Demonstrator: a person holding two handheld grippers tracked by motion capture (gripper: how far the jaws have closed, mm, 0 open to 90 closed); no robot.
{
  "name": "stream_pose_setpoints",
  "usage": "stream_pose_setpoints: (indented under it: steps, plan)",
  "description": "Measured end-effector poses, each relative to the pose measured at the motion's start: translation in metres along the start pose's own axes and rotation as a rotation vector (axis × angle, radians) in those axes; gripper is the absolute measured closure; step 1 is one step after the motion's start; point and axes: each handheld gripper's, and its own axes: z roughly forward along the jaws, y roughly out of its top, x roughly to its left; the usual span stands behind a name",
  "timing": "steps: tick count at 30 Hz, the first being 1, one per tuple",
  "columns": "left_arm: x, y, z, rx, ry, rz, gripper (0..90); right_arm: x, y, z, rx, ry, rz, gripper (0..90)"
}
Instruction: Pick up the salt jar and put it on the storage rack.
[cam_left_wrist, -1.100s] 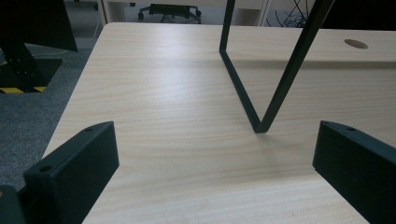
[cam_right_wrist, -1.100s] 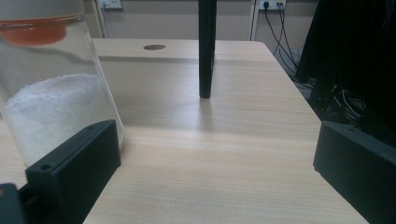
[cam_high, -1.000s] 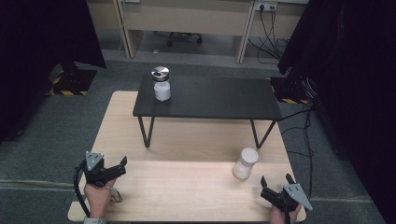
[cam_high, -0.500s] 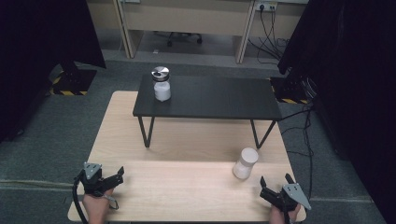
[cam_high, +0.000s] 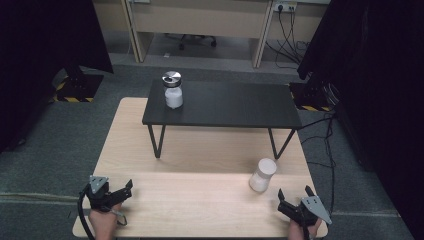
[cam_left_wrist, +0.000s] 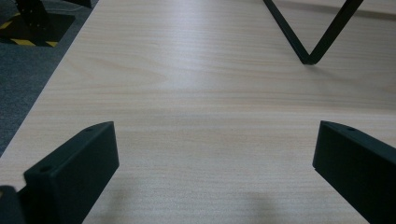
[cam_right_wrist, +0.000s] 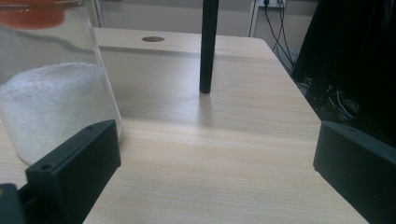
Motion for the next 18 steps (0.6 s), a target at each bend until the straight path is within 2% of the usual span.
stream_pose_setpoints:
  steps: [12, 18]
  plan:
    - [0.0003, 0.0003, 0.0007, 0.010, 0.003, -0.005, 0.0, -0.0002, 0.0003, 0.0000, 0.003, 0.003, -0.001, 0.8]
    - [0.0008, 0.0010, 0.0011, 0.015, 0.000, -0.003, 0.0, -0.0060, 0.0000, -0.0007, -0.003, 0.022, 0.034, 0.8]
